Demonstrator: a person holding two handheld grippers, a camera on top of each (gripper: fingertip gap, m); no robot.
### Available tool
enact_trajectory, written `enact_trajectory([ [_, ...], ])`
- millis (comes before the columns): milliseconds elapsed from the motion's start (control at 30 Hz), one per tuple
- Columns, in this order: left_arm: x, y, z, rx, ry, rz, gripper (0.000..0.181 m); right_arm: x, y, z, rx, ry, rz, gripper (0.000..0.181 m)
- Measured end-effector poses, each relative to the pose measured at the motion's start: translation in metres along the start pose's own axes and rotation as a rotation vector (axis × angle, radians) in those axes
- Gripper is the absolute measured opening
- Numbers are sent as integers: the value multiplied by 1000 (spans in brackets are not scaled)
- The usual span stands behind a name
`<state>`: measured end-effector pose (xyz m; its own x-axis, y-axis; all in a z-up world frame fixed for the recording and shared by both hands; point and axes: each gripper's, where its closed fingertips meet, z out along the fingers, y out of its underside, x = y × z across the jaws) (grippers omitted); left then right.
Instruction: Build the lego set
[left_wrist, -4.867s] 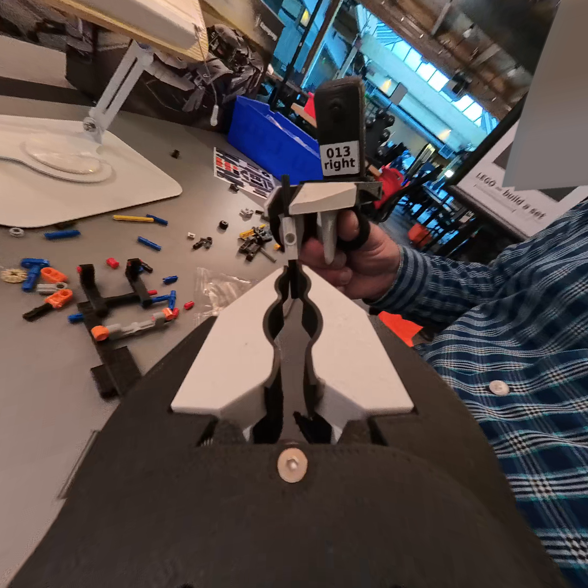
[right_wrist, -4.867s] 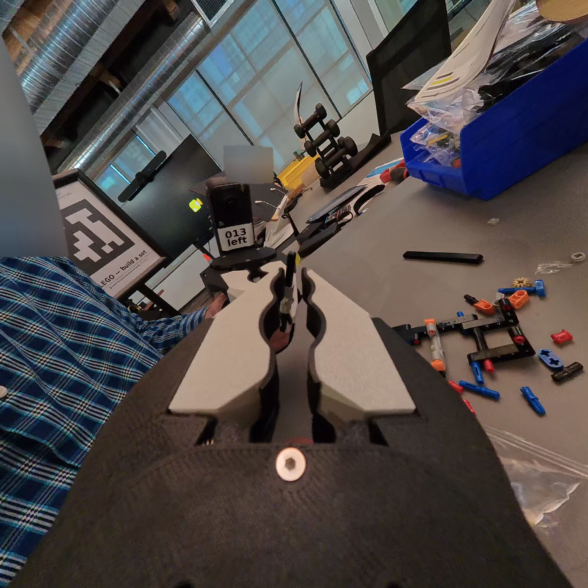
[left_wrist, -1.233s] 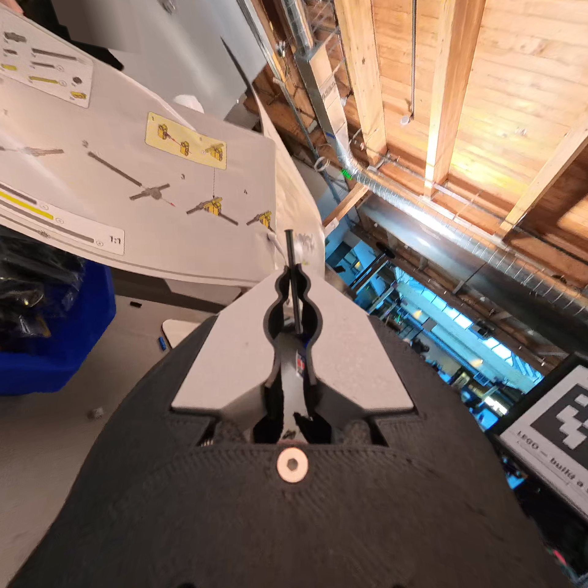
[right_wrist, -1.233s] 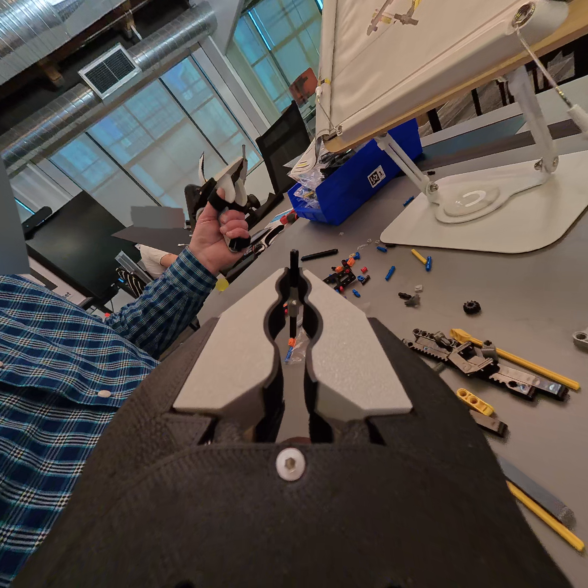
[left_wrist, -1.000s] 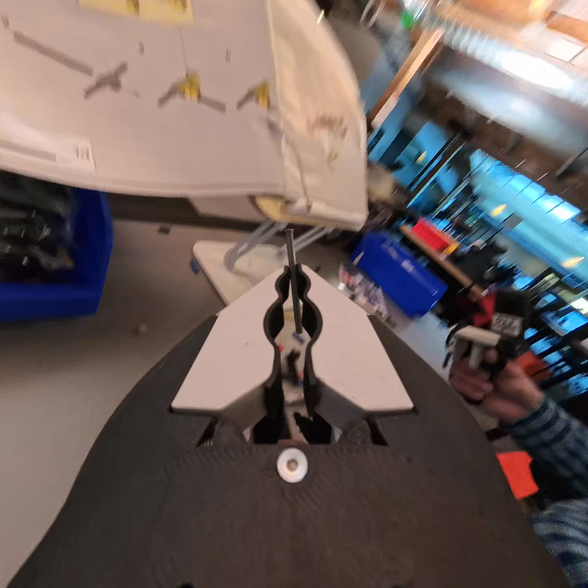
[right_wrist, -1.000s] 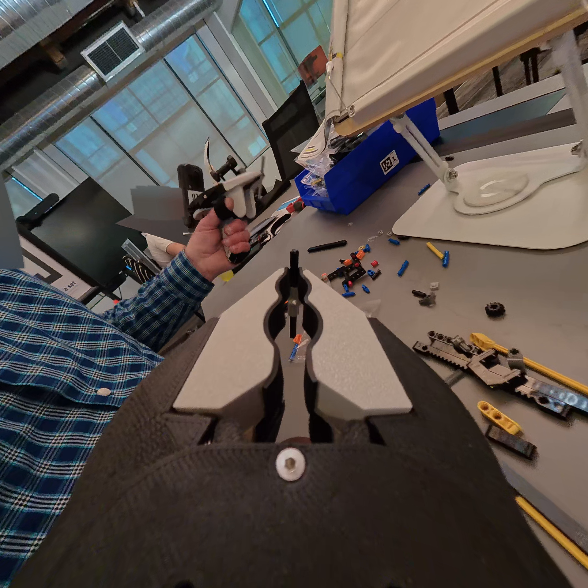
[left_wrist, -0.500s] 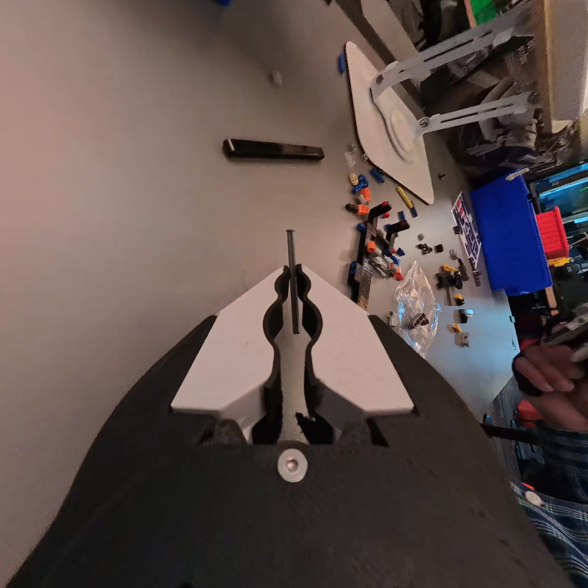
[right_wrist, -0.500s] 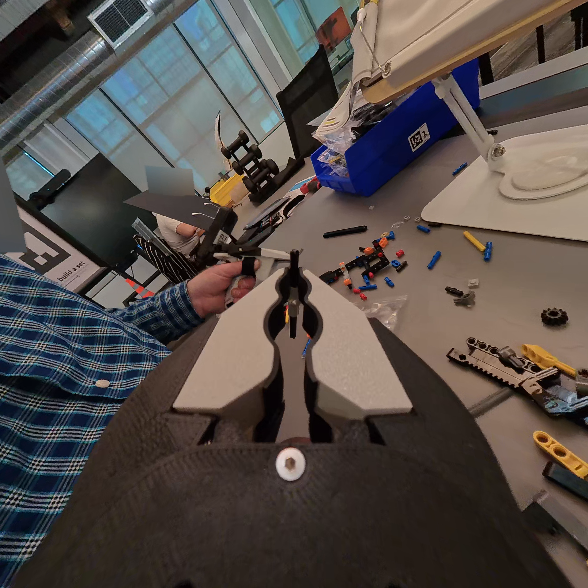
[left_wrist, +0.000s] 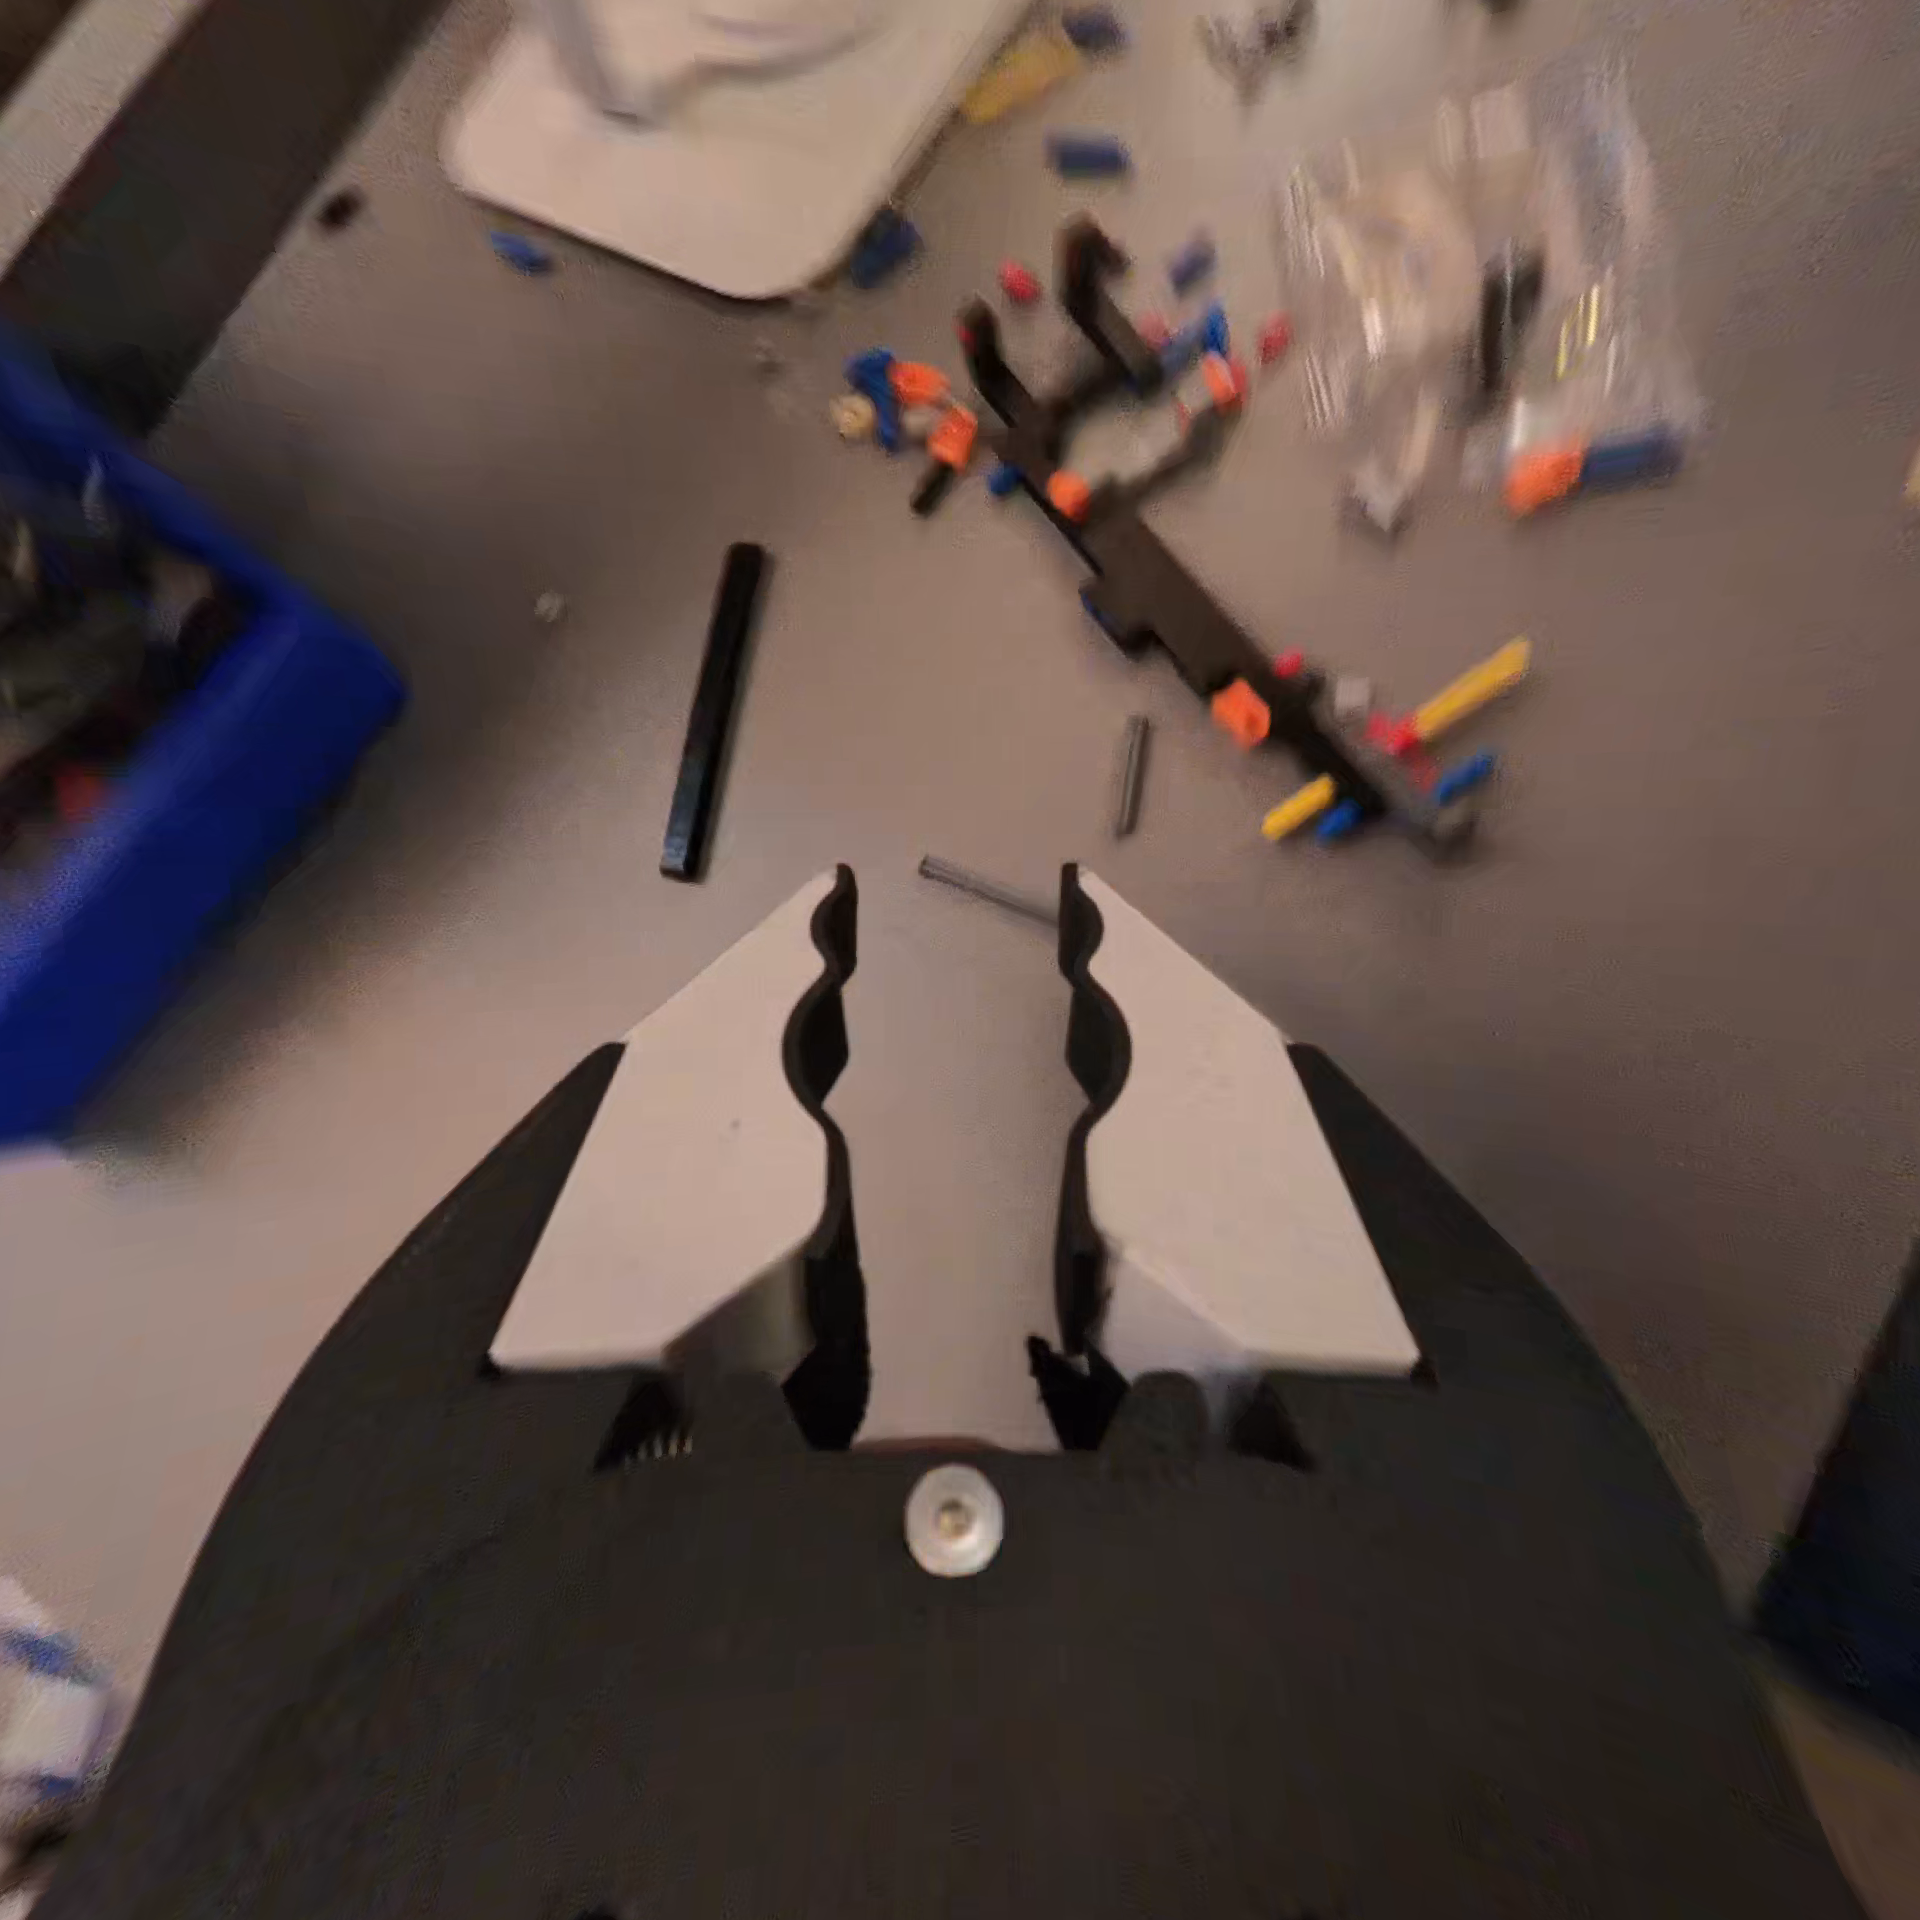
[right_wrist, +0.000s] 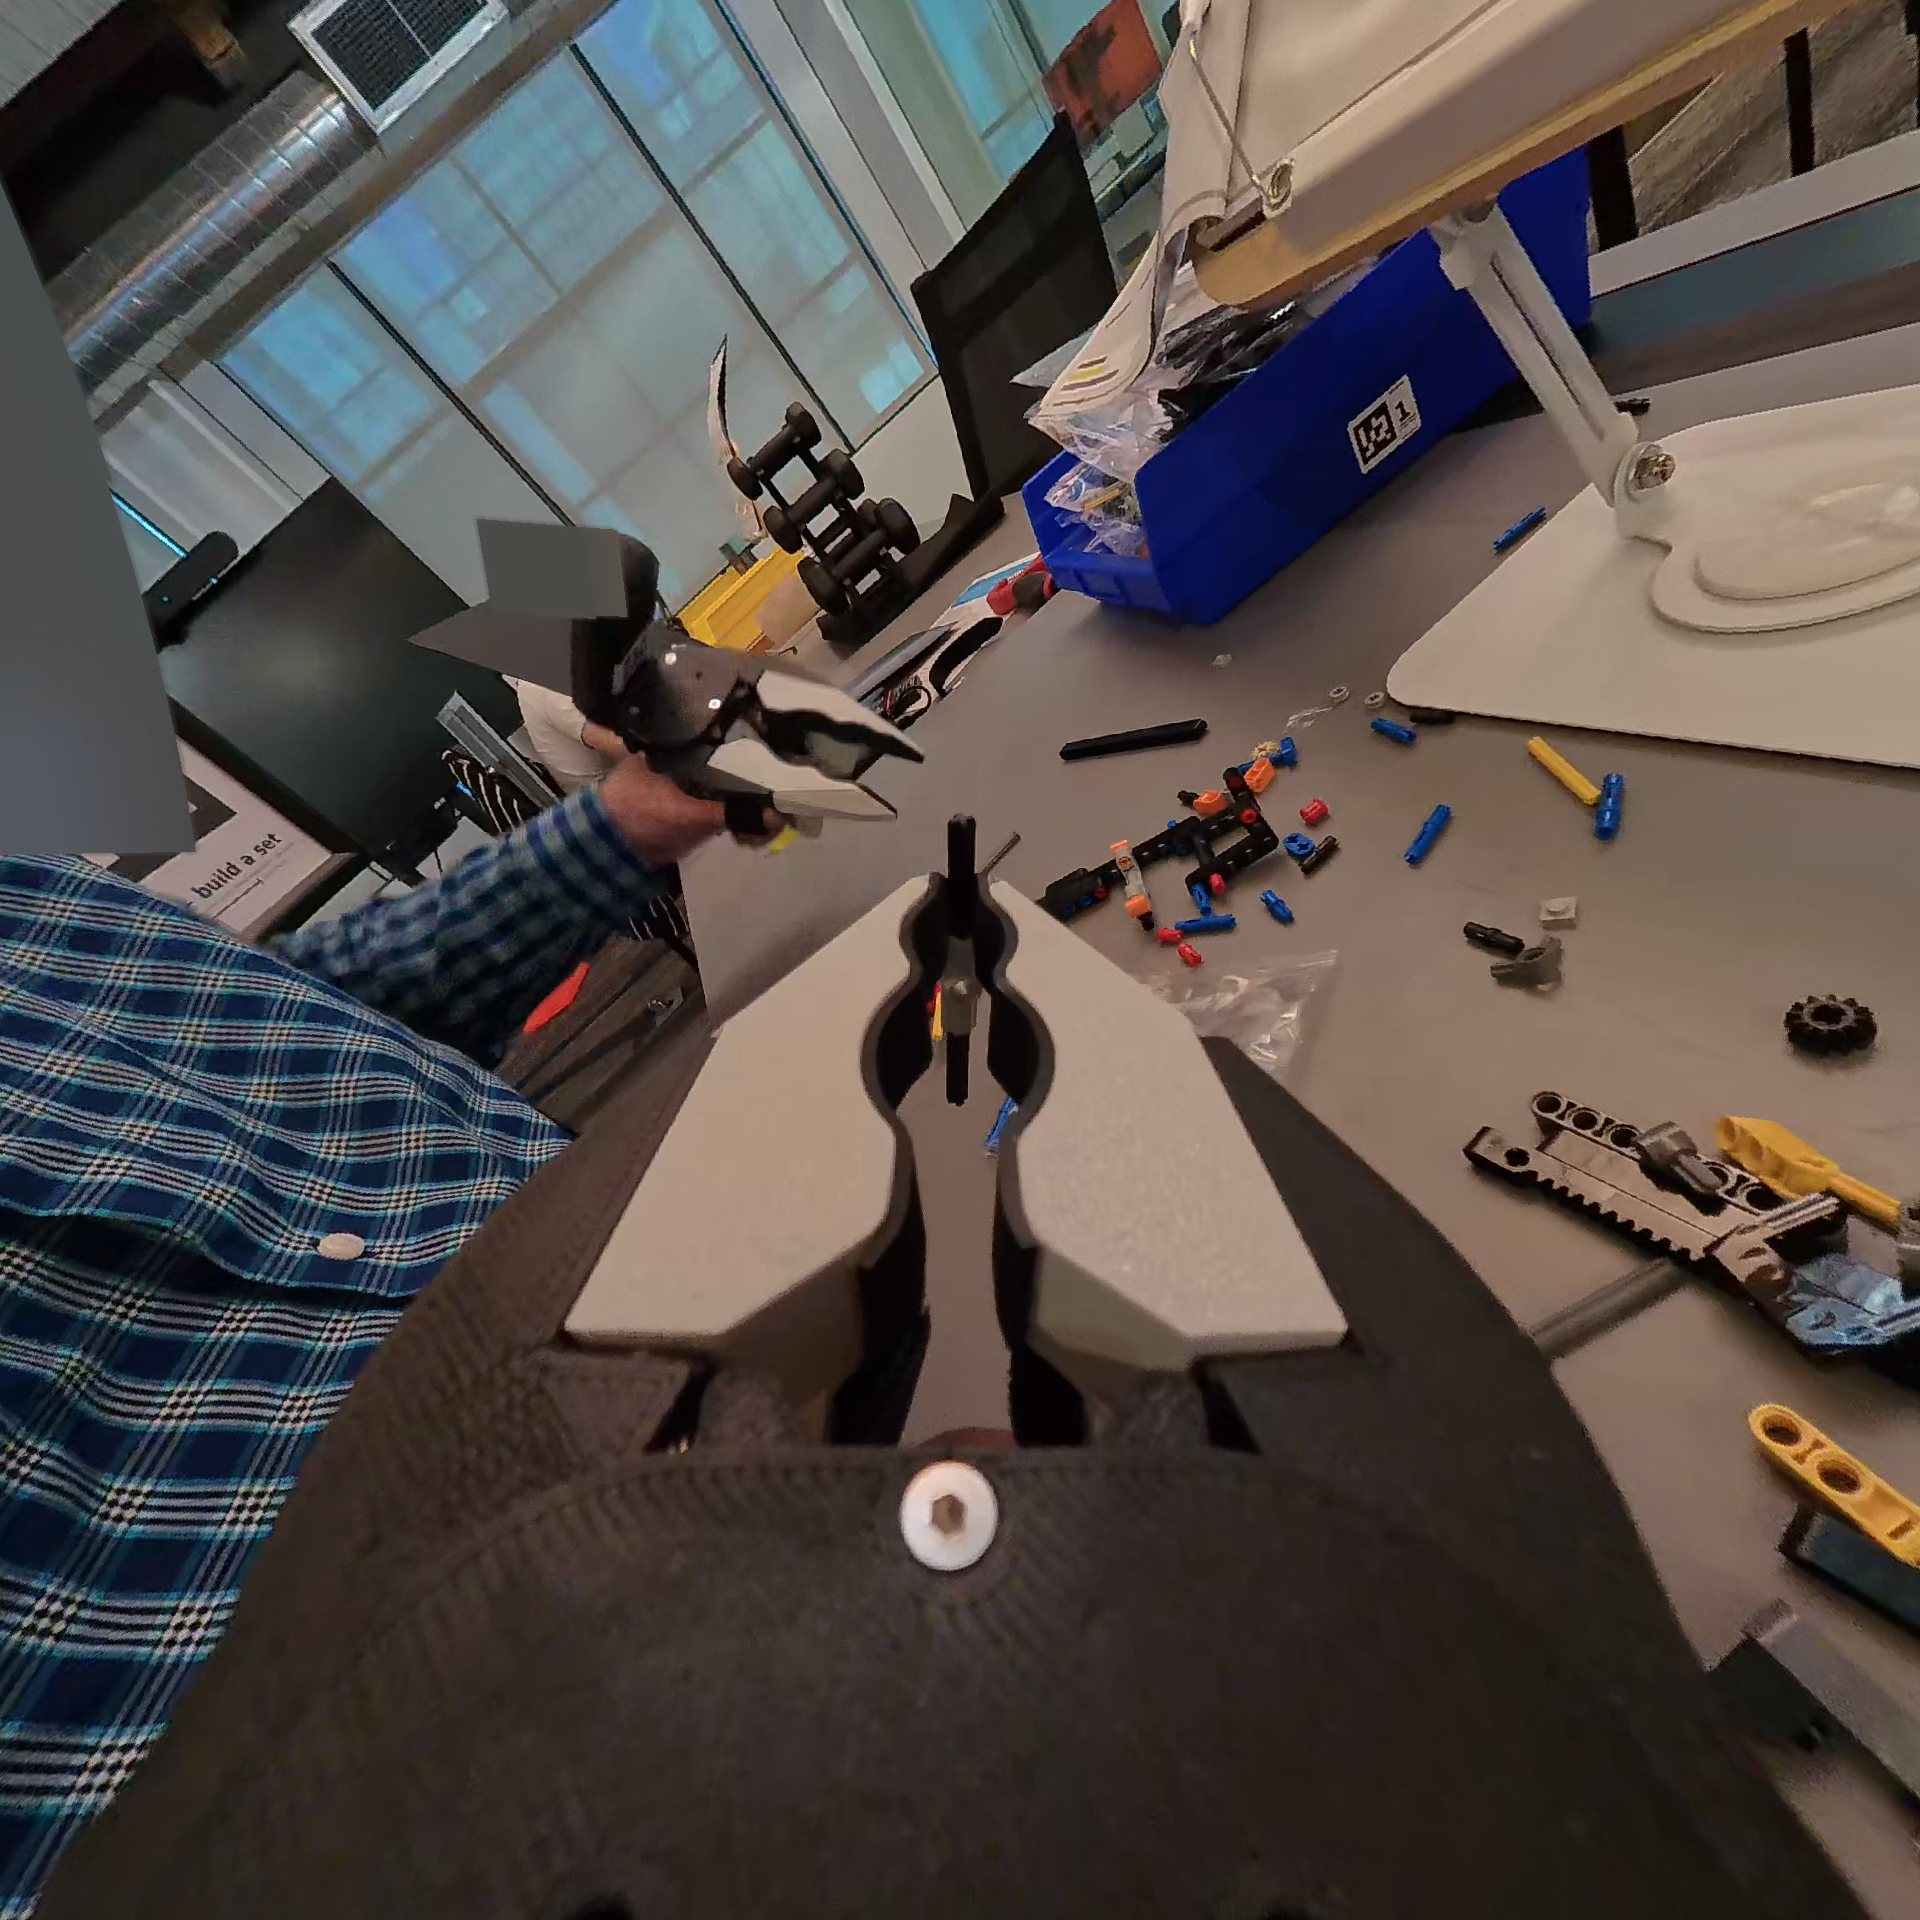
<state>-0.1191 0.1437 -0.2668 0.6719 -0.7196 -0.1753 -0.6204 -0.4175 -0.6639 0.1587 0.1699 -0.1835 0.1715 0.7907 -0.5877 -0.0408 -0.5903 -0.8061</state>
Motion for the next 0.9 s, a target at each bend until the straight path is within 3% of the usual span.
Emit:
enact_trajectory([
  [133,-2,14,27,-217,107,397,50,1,3,0,-13,12,-10,1],
  [300,6,27,49,-293,277,570,55,5,5,-1,-15,33,-12,1],
  [400,15,23,55,-254,358,586,47,8,7,2,-23,39,-13,1],
  [567,21,26,57,-279,400,521,4,11,11,7,-37,46,-6,1],
  [767,23,25,57,-218,306,278,1,14,11,14,-45,49,-2,1],
  [900,23,27,54,-199,246,233,1,13,12,23,-60,32,-5,1],
])
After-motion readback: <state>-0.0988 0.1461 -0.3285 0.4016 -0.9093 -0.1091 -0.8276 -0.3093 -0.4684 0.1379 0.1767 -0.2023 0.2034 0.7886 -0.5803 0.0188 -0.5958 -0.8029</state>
